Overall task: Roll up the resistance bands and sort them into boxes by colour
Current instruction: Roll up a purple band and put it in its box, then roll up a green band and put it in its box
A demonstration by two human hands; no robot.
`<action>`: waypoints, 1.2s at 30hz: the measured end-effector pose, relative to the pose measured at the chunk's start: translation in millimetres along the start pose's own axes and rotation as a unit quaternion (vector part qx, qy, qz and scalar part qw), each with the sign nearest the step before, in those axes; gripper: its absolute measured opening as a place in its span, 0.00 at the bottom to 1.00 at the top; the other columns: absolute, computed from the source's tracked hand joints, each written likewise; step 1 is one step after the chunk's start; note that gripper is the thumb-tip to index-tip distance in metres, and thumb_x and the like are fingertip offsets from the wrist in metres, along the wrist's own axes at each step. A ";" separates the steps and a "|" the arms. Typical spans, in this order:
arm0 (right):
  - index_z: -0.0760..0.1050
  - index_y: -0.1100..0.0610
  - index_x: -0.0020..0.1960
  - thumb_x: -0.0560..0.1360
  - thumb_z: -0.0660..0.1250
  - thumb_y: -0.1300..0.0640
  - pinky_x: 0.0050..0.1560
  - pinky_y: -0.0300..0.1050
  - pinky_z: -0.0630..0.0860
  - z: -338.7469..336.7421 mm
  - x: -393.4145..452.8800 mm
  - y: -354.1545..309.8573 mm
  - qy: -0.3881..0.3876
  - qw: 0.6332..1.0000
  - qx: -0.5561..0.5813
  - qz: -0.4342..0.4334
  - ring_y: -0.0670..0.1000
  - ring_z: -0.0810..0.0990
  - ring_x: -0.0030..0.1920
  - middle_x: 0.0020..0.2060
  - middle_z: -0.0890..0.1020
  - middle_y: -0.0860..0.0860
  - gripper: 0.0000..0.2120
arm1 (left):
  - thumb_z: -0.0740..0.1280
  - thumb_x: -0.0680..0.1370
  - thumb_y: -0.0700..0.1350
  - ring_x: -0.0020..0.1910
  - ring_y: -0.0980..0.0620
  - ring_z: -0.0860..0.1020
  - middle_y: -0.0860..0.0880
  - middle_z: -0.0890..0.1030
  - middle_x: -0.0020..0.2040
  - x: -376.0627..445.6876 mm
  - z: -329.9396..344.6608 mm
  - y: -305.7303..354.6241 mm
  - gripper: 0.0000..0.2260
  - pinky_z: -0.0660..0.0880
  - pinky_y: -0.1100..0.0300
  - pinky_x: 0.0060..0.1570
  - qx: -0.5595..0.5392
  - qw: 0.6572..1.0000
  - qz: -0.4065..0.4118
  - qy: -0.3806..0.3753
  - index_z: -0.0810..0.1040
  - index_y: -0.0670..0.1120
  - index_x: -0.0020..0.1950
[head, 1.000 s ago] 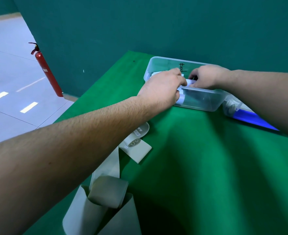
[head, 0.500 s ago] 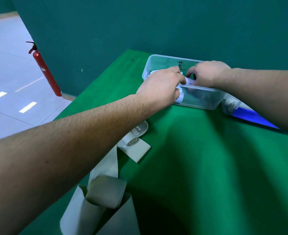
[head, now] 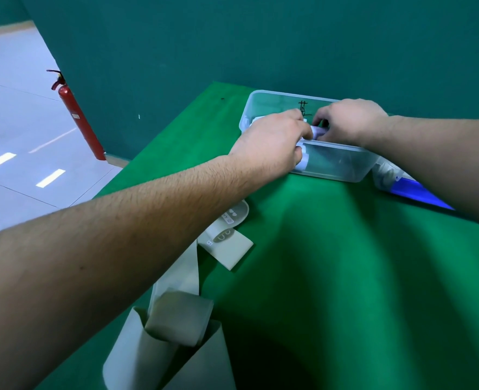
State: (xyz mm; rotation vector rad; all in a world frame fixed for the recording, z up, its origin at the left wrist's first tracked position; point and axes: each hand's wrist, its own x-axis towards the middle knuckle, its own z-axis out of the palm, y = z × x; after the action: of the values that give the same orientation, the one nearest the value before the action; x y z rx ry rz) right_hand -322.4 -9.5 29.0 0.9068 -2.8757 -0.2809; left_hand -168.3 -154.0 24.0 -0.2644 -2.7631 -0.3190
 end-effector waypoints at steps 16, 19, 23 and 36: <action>0.74 0.44 0.63 0.72 0.70 0.40 0.44 0.46 0.71 -7.5 -6.8 1.9 -0.012 0.998 0.039 0.041 0.56 0.73 0.47 0.46 0.74 0.50 0.21 | 0.64 0.78 0.45 0.56 0.49 0.76 0.50 0.74 0.62 -3.6 -6.6 0.7 0.16 0.73 0.52 0.55 0.000 1.000 -0.002 0.004 0.77 0.50 0.66; 0.75 0.44 0.61 0.73 0.68 0.38 0.44 0.46 0.73 -15.3 -17.2 2.1 -0.005 0.998 0.037 0.042 0.56 0.74 0.47 0.49 0.79 0.52 0.19 | 0.64 0.78 0.46 0.55 0.48 0.76 0.51 0.74 0.60 -7.9 -10.6 3.4 0.15 0.73 0.52 0.54 -0.009 1.000 -0.007 0.004 0.77 0.51 0.65; 0.77 0.45 0.59 0.74 0.65 0.42 0.44 0.46 0.71 -35.7 -42.9 0.9 0.012 0.998 0.046 0.043 0.56 0.73 0.46 0.52 0.81 0.54 0.15 | 0.64 0.78 0.48 0.54 0.49 0.76 0.52 0.75 0.59 -22.3 -22.0 14.0 0.14 0.70 0.57 0.49 -0.017 1.000 -0.013 0.013 0.77 0.53 0.63; 0.79 0.46 0.53 0.77 0.60 0.46 0.41 0.45 0.70 -81.2 -167.4 -58.6 0.034 0.996 0.078 -0.003 0.57 0.75 0.43 0.44 0.81 0.52 0.12 | 0.66 0.76 0.53 0.57 0.49 0.76 0.52 0.78 0.56 -124.4 -62.0 50.6 0.13 0.73 0.53 0.57 0.041 0.996 -0.041 -0.073 0.79 0.55 0.60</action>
State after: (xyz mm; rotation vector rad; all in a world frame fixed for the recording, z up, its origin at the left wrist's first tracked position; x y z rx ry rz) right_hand -140.1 28.5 87.3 0.9311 -2.8637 -0.0264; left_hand -22.7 -139.0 45.7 -0.1596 -2.9280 -0.2131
